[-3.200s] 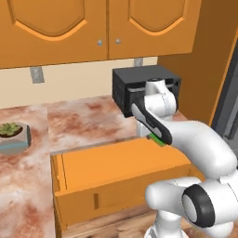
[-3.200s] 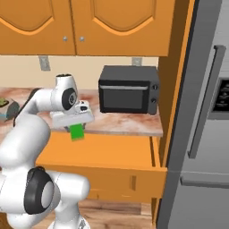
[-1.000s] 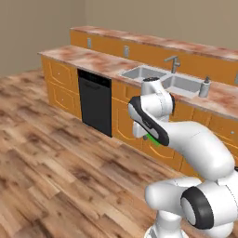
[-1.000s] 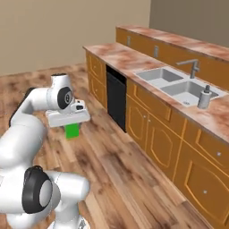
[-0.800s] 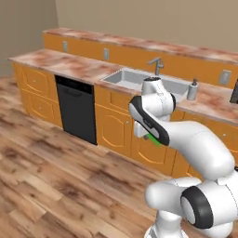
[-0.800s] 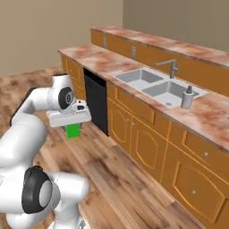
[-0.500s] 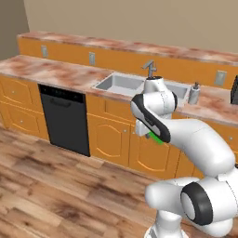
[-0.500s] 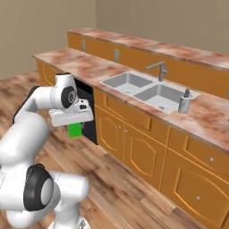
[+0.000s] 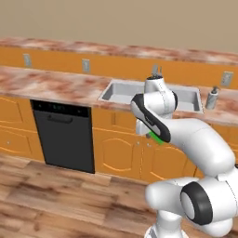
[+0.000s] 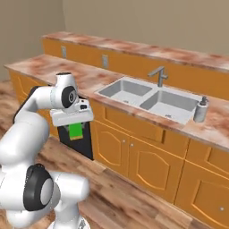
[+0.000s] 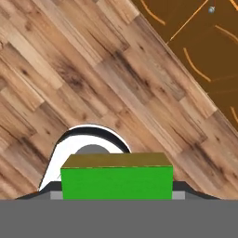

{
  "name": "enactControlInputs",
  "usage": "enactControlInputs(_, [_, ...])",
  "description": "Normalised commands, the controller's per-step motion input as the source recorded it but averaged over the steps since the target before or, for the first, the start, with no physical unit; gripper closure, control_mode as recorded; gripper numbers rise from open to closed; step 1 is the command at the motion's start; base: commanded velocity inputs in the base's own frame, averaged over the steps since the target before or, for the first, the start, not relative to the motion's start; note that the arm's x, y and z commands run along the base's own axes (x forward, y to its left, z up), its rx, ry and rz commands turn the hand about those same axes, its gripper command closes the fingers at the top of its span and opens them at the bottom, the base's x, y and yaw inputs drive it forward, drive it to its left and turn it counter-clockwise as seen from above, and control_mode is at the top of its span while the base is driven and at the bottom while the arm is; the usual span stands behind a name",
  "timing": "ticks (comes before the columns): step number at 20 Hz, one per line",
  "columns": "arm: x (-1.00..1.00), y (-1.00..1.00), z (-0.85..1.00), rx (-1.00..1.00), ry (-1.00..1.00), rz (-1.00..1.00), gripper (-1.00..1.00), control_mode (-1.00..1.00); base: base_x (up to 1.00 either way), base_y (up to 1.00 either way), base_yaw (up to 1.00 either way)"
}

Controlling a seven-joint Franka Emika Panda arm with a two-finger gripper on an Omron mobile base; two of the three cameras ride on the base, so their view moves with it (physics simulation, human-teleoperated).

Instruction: Restock the sink supplies by placing the sponge and soap dispenser on the counter and next to the sink. Make sure the soap dispenser is upright.

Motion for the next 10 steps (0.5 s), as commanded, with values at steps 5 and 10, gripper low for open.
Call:
enactControlInputs(5, [0.0,0.0,0.0,0.0,0.0,0.0,1.0,1.0,1.0,1.0,-0.33])
enactControlInputs(10, [0.0,0.0,0.0,0.0,0.0,0.0,1.0,1.0,1.0,0.98,-0.3])
